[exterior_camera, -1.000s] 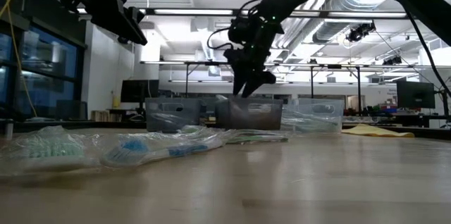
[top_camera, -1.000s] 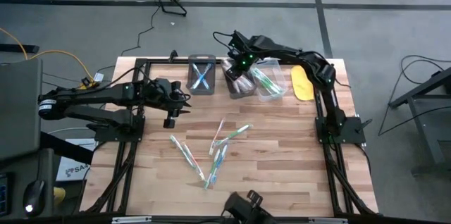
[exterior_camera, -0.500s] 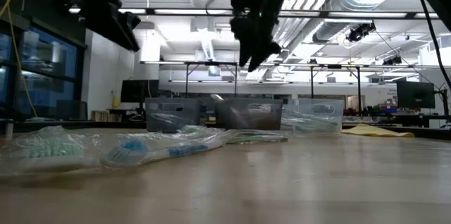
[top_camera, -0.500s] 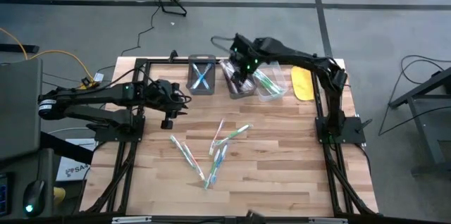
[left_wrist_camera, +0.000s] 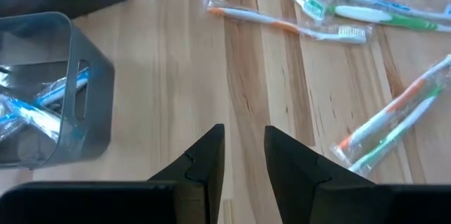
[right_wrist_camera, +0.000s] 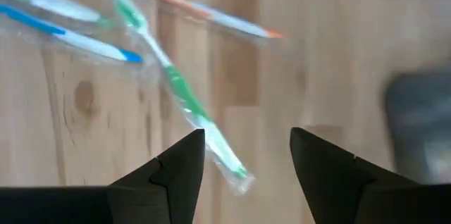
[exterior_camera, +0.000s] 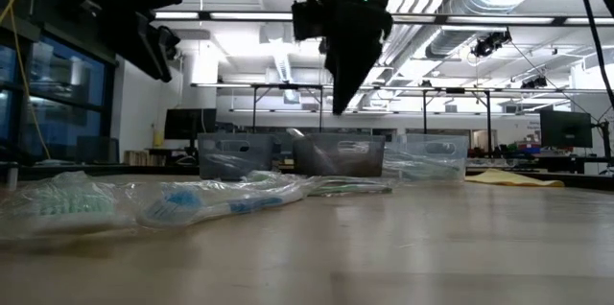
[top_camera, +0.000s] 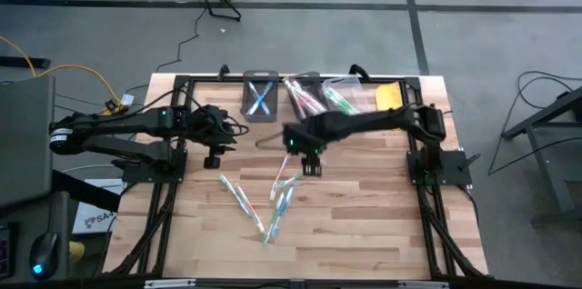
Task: Pick & Place Toothbrushes
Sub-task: Put the green toothbrush into the transparent bin
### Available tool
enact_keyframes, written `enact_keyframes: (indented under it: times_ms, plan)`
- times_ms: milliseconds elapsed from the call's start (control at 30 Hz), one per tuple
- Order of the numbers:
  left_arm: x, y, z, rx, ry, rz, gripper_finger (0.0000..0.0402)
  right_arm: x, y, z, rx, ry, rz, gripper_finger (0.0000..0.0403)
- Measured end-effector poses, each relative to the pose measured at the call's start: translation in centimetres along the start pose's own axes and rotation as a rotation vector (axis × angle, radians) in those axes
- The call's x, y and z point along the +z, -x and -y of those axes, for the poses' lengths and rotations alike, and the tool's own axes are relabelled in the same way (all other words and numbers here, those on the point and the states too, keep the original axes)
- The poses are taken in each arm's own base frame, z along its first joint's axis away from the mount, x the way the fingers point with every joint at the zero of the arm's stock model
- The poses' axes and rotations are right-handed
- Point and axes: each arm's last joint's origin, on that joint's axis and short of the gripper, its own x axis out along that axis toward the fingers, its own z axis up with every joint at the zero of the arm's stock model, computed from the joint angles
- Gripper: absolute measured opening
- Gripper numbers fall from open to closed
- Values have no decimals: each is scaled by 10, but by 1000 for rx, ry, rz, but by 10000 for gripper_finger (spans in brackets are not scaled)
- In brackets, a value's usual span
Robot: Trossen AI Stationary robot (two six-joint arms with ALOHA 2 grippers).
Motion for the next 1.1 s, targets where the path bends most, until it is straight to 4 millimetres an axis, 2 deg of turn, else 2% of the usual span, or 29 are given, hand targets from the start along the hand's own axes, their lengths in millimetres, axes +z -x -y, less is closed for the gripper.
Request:
enact_keyframes:
  times_ms: [133,233,367,500,867,967,1100]
  plan:
    - [0,0,0,1,1,4,97,-12,-29,-22,7,84,4,203]
    - [0,0,0,1,2,4,97,-22,-45,-29,-12,99,-15,203]
    - [1,0,0,2,2,7,97,-28,-55,-30,-56,105,2,203]
    - [1,0,0,3,1,12,97,-36,-70,-33,-29,112,34,203]
    - [1,0,0,3,1,12,97,-46,-85,-33,-30,88,46,199]
    - [1,0,0,3,1,12,97,-45,-85,-34,-14,81,53,172]
    - [1,0,0,3,0,12,97,-45,-85,-34,-1,68,57,98]
